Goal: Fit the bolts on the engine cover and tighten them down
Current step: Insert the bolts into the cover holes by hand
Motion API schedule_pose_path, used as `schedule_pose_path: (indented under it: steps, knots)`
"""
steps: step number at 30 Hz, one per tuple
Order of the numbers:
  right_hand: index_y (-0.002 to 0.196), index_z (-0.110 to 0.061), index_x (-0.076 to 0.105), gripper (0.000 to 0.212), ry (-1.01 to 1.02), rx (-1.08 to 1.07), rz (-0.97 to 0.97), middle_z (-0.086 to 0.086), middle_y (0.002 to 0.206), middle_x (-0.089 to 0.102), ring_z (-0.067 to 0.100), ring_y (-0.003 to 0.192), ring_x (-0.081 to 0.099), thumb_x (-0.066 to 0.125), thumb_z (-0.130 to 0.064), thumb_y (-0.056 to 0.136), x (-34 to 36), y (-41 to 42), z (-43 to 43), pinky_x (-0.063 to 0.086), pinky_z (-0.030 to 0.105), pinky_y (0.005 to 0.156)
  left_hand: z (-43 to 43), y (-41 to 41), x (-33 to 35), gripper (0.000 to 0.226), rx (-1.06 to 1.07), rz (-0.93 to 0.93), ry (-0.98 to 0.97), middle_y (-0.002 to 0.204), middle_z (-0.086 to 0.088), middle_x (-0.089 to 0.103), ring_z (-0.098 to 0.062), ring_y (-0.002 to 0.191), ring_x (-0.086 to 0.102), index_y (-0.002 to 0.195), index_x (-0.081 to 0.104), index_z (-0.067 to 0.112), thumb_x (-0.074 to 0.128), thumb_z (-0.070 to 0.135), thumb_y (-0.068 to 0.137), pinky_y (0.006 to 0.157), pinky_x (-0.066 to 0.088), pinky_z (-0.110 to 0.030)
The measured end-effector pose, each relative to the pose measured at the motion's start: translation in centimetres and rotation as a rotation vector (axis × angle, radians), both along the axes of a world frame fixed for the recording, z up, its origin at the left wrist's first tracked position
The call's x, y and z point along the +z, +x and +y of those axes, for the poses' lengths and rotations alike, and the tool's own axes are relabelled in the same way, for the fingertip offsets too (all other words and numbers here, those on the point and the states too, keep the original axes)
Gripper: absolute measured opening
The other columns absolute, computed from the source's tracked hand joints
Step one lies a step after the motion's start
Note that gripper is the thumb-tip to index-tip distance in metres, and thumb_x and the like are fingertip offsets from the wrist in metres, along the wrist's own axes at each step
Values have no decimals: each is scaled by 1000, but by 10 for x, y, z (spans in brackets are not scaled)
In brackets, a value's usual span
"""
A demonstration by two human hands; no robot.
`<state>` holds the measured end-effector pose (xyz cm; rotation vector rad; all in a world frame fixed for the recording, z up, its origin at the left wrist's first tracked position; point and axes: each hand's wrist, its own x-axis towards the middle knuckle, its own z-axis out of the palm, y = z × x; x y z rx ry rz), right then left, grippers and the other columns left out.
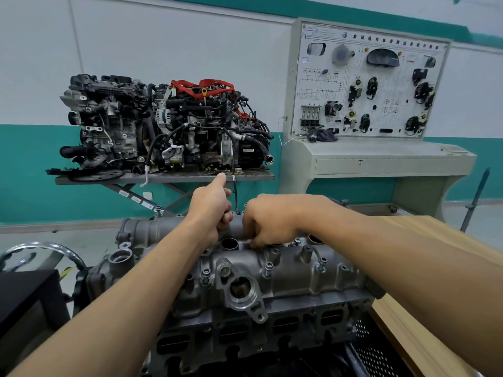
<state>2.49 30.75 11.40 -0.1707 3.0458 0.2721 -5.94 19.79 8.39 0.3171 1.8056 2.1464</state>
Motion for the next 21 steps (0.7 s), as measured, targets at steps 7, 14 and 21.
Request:
schedule_pose_path:
  steps: [7,14,21]
  knots:
    - [65,-14,51,40,80,-67,-15,4,68,53,26,68,56,46,-31,102,-11,-9,-4,44,35,64,-1,0,-1,37,-10,5,-13,41,7,38,-11,33,33,88,51,14,47,48,101,38,21,-19]
    - [76,-11,68,23,43,-18,-56,7,74,67,28,71,60,59,-27,90,-4,0,-4,50,36,63,0,0,-1,37,-7,3,-15,41,7,38,-11,32,33,88,52,13,47,48,101,40,21,-20]
    - [70,-16,51,41,100,-110,-147,1,73,53,18,64,50,42,-37,104,-7,-10,-9,34,31,54,-2,1,-1,38,-5,10,-39,41,7,39,-10,33,34,91,53,12,46,48,101,39,23,-21]
